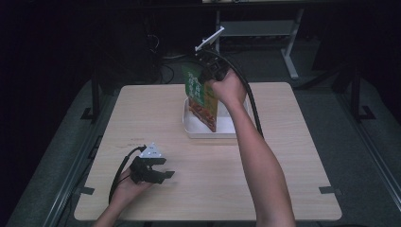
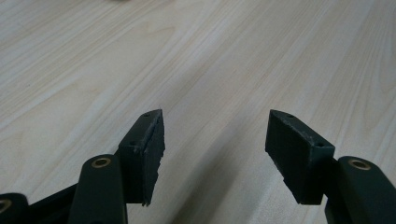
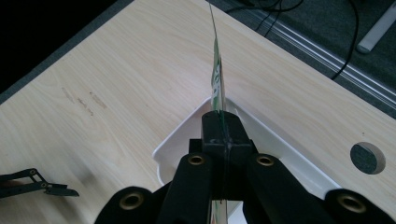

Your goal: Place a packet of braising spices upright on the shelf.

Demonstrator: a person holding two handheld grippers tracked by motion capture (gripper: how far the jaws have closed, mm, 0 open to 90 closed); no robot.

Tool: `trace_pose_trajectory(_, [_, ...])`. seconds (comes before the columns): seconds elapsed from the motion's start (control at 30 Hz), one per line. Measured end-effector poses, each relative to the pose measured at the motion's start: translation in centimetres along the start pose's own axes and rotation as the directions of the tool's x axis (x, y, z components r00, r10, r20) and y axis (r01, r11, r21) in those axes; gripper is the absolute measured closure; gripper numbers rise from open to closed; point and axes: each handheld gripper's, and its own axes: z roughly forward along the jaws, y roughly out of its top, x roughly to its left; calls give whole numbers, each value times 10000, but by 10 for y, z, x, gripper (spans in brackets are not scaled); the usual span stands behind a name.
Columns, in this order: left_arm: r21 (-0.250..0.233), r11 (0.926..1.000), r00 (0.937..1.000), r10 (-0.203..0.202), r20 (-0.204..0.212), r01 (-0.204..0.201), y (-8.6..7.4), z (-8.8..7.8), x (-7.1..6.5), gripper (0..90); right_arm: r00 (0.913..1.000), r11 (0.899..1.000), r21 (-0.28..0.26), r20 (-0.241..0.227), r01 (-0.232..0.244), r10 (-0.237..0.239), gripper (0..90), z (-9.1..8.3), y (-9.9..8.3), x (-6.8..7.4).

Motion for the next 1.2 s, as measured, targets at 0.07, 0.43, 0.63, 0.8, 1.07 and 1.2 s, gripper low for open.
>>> trace_pose_trajectory(0.07, [-19, 10000, 10000, -2, -2, 2, 0, 0, 0, 374, 10000, 10000, 38, 22, 3, -3, 900, 3, -1, 0])
trace_pose_trajectory(0.43, [-34, 10000, 10000, -39, 15, 39, 0, 0, 0, 374, 9999, 9997, 181, 27, -158, 158, 900, 15, -5, -4])
trace_pose_trajectory(0.63, [-15, 10000, 10000, 1, 17, -1, 0, 0, 0, 374, 9999, 9997, 204, 10, -157, 156, 899, 17, -5, -3])
trace_pose_trajectory(0.8, [-21, 10000, 10000, 6, 16, -6, 0, 0, -1, 374, 9999, 9995, 297, 127, -83, 79, 893, 18, -5, -2])
trace_pose_trajectory(1.07, [37, 10000, 10000, 45, 21, -45, 1, 1, -1, 374, 9997, 9997, 101, -43, -235, 236, 833, 9, -11, -7])
trace_pose_trajectory(1.2, [56, 10000, 10000, 65, 26, -65, 1, 2, -2, 373, 9997, 9996, 148, -57, -230, 230, 827, 7, -15, -8])
